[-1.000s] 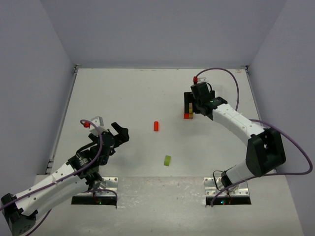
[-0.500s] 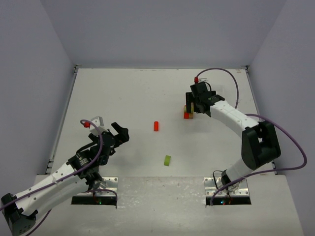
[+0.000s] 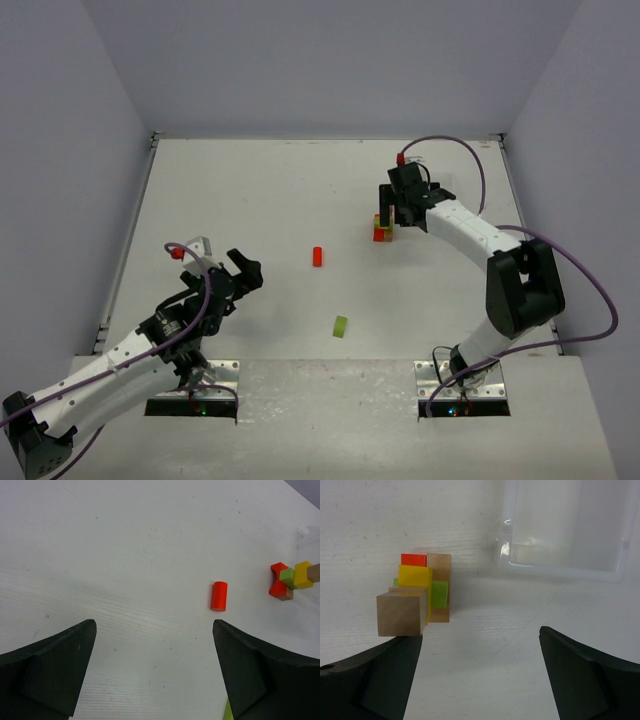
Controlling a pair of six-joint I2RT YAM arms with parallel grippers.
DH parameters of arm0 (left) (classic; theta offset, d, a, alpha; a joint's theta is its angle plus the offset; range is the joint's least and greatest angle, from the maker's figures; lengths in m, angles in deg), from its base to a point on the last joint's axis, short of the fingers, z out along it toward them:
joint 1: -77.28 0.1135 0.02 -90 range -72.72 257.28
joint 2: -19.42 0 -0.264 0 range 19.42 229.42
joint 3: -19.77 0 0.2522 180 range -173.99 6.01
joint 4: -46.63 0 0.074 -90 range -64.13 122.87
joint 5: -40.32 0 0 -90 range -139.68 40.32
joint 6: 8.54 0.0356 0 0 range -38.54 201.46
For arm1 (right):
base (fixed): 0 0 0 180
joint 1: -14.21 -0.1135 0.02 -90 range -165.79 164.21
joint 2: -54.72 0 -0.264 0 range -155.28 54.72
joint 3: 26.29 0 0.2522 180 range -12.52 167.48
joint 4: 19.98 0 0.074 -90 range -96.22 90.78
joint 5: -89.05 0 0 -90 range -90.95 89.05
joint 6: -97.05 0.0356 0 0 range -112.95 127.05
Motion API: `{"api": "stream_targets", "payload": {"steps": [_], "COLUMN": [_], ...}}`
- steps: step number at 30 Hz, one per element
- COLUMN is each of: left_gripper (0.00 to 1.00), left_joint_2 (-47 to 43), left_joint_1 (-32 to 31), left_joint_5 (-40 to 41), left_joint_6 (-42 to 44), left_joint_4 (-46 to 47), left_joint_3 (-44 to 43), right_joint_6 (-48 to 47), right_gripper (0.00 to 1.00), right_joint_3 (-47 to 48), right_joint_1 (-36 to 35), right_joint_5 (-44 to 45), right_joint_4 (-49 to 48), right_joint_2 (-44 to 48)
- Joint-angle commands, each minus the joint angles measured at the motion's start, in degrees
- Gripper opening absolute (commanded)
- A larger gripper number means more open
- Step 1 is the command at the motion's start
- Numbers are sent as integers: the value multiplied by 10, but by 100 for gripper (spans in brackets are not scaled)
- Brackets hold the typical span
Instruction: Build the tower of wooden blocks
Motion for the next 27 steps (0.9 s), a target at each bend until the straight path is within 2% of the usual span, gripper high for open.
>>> {"api": "stream_targets", "payload": {"steps": [1,16,27], "left_gripper": [100,100,100], "left_joint_2": [4,9,9], "left_joint_1": [4,3,4], "left_joint_5": [6,6,7], "left_joint_6": [0,1,2], "left_joint_4": [19,20,20], "left_joint_3": [0,0,0], "right_joint_6": [4,5,12], "right_gripper": [99,99,99], "right_joint_3": [29,17,26], "right_joint_1": [2,3,3], "right_joint_5": [0,-31,-174], "right_joint_4": [-19,-29,-42], "right_joint_2": [0,15,13]}}
